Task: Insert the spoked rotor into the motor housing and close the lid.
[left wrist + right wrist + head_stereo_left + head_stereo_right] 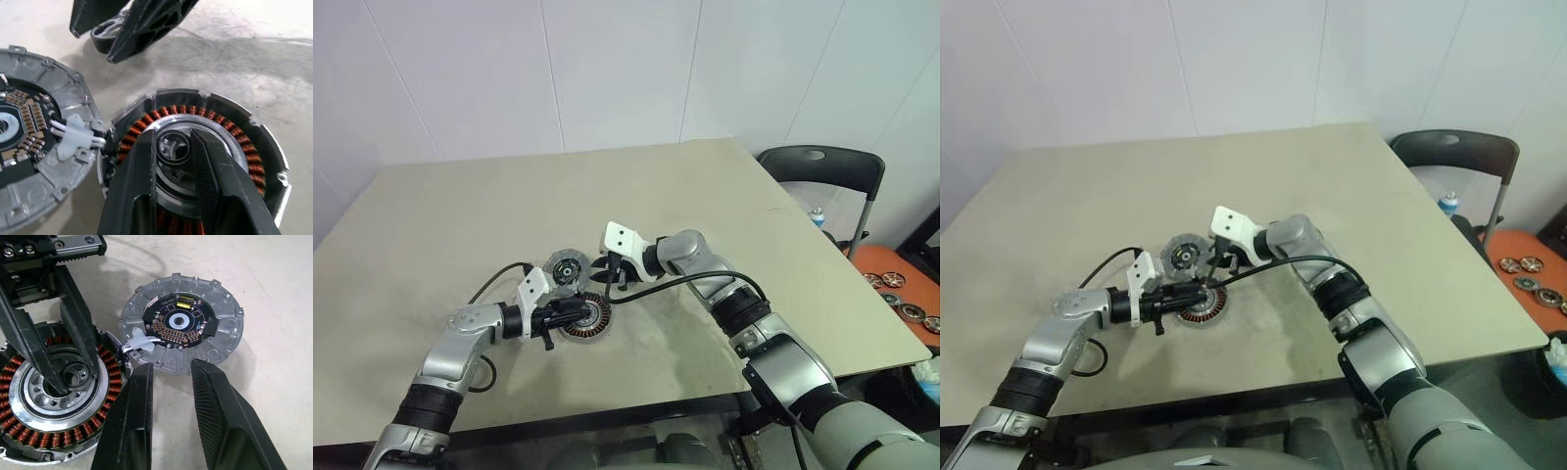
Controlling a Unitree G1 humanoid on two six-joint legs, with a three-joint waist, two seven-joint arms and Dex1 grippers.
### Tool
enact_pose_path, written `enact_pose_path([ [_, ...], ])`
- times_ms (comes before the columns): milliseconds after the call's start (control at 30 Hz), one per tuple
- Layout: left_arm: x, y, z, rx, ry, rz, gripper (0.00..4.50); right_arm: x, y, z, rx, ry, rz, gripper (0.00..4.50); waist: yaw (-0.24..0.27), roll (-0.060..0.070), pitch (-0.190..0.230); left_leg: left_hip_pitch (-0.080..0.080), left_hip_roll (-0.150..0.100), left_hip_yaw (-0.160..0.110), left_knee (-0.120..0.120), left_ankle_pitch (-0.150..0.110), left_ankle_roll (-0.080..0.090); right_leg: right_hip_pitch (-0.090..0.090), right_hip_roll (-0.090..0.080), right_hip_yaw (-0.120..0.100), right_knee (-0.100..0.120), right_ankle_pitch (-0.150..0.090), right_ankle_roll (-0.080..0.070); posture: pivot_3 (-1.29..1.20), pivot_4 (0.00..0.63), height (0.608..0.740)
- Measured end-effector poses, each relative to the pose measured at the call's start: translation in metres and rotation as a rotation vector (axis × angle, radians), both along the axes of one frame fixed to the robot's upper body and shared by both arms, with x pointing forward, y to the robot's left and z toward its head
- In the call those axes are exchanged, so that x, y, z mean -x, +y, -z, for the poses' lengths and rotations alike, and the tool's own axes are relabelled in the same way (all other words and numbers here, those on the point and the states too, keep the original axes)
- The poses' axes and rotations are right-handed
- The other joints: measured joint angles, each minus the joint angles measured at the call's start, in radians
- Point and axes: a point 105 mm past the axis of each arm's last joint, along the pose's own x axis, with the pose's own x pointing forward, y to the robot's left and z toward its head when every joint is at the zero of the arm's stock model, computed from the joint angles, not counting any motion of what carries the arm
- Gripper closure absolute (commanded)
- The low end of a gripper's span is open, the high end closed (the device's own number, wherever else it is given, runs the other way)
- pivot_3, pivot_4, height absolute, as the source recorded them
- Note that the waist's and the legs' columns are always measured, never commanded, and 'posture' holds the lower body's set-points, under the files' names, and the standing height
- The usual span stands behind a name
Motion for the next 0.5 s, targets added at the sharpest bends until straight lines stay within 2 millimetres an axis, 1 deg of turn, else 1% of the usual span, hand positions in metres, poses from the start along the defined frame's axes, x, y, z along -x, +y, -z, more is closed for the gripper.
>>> enact_pose_path([
  [300, 0.001, -0.002, 0.000, 0.002, -0.014, 0.013, 3.78, -0.001, -0.002, 0.000, 0.004, -0.001, 0.004, 3.21, 0.000, 0.000, 0.000, 0.000, 0.000, 0.000, 0.000, 0.000, 0.000, 0.000, 0.000, 0.000, 0.000, 0.000, 0.000, 0.00, 0.000, 0.740],
  [500, 0.010, -0.002, 0.001, -0.001, -0.007, 0.070, 3.78, -0.001, -0.002, 0.000, 0.004, -0.003, 0.004, 3.21, 0.000, 0.000, 0.000, 0.000, 0.000, 0.000, 0.000, 0.000, 0.000, 0.000, 0.000, 0.000, 0.000, 0.000, 0.000, 0.00, 0.000, 0.740],
])
